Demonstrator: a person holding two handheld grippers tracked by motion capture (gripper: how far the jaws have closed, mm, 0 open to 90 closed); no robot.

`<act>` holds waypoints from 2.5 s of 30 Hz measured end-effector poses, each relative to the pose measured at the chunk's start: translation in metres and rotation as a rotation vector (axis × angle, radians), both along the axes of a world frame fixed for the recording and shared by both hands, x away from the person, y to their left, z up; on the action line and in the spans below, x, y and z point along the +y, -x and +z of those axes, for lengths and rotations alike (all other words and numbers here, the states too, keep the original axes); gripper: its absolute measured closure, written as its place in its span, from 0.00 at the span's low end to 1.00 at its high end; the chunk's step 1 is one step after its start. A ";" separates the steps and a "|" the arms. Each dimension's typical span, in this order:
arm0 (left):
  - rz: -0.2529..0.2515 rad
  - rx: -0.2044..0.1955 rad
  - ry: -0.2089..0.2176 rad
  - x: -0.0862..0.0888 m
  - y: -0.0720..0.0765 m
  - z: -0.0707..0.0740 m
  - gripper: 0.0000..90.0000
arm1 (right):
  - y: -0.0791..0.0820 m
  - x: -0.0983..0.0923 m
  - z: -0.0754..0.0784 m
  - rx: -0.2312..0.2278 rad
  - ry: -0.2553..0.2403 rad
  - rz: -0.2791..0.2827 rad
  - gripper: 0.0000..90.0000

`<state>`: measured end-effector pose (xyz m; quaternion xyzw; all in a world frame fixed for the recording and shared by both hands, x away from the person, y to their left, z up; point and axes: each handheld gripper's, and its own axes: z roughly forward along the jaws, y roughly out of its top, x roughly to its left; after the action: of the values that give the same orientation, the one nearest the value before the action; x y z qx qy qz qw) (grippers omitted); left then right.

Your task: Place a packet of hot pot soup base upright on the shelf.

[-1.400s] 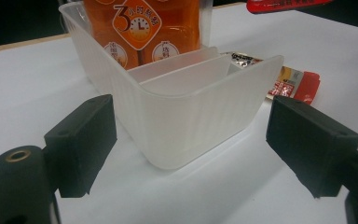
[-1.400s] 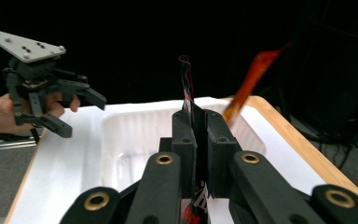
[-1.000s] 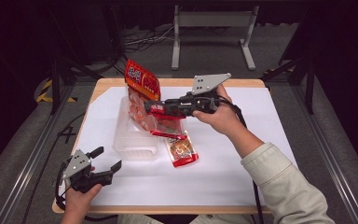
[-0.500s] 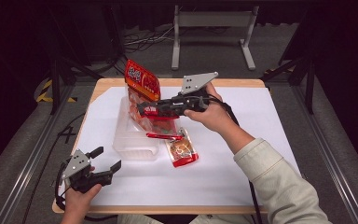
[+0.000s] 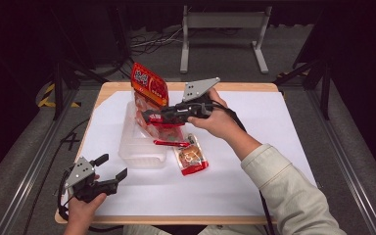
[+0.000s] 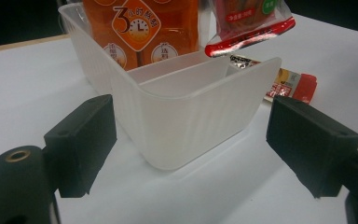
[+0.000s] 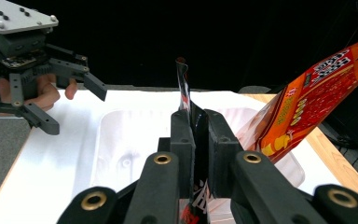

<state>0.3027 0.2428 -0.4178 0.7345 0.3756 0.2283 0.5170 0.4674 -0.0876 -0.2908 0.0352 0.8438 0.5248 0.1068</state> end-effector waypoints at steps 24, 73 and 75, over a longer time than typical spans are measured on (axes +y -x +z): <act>0.002 -0.002 0.004 0.002 0.002 0.000 0.19 | -0.014 0.037 -0.015 -0.020 0.006 0.011 0.93; -0.002 -0.003 0.004 0.001 0.000 0.000 0.19 | -0.009 0.062 -0.052 0.005 -0.088 0.001 0.90; -0.003 -0.003 0.006 0.001 0.000 0.000 0.19 | -0.008 0.061 -0.053 0.008 -0.084 0.001 0.90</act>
<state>0.3026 0.2441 -0.4180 0.7331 0.3746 0.2274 0.5201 0.4754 -0.0265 -0.3440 0.0414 0.8214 0.5597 0.1014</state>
